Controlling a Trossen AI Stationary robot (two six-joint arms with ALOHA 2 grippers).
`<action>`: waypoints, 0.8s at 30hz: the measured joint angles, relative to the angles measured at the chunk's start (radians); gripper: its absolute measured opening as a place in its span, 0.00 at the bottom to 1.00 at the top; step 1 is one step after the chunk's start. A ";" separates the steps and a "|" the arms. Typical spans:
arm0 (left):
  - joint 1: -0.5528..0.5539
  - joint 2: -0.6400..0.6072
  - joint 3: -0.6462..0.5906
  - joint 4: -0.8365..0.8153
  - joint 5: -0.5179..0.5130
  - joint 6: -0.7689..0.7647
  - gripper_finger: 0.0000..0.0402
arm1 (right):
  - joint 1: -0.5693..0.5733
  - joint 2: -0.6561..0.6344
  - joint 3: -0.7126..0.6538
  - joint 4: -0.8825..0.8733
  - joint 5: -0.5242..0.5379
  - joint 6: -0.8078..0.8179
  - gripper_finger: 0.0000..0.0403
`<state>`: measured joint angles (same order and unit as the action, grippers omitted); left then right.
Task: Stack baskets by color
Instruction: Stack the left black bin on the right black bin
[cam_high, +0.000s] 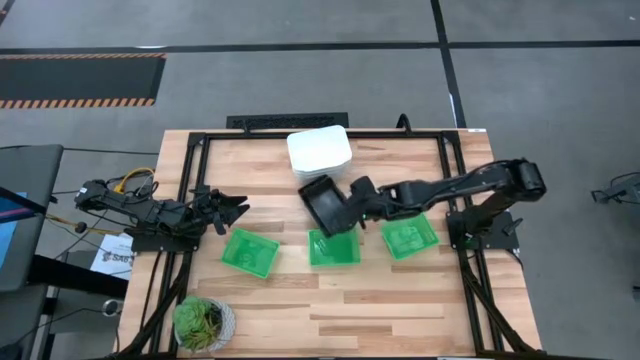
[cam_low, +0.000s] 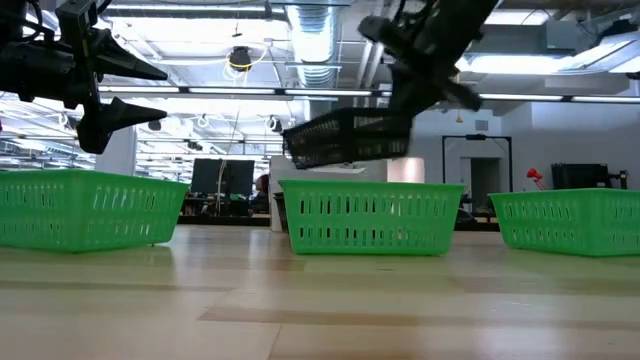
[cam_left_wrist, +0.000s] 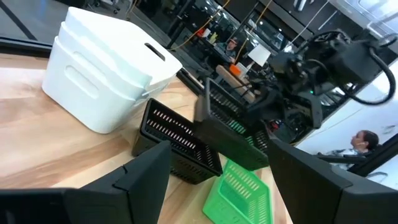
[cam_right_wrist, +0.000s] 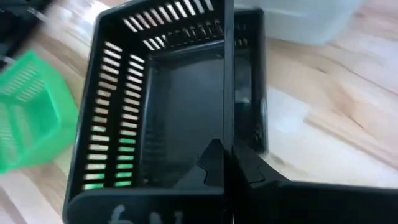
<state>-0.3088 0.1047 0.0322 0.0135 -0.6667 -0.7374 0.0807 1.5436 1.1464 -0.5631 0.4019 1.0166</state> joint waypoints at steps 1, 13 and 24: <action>0.000 0.000 0.000 0.000 -0.001 -0.004 0.64 | -0.018 -0.002 -0.011 0.029 -0.020 -0.023 0.02; 0.000 -0.003 0.000 0.000 -0.005 -0.030 0.64 | -0.157 0.077 -0.012 0.096 -0.154 -0.136 0.04; 0.000 0.002 0.000 0.000 -0.026 -0.031 0.64 | -0.165 0.187 -0.012 0.132 -0.197 -0.134 0.04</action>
<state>-0.3084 0.1066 0.0322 0.0132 -0.6930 -0.7685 -0.0841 1.7302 1.1343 -0.4311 0.2048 0.8827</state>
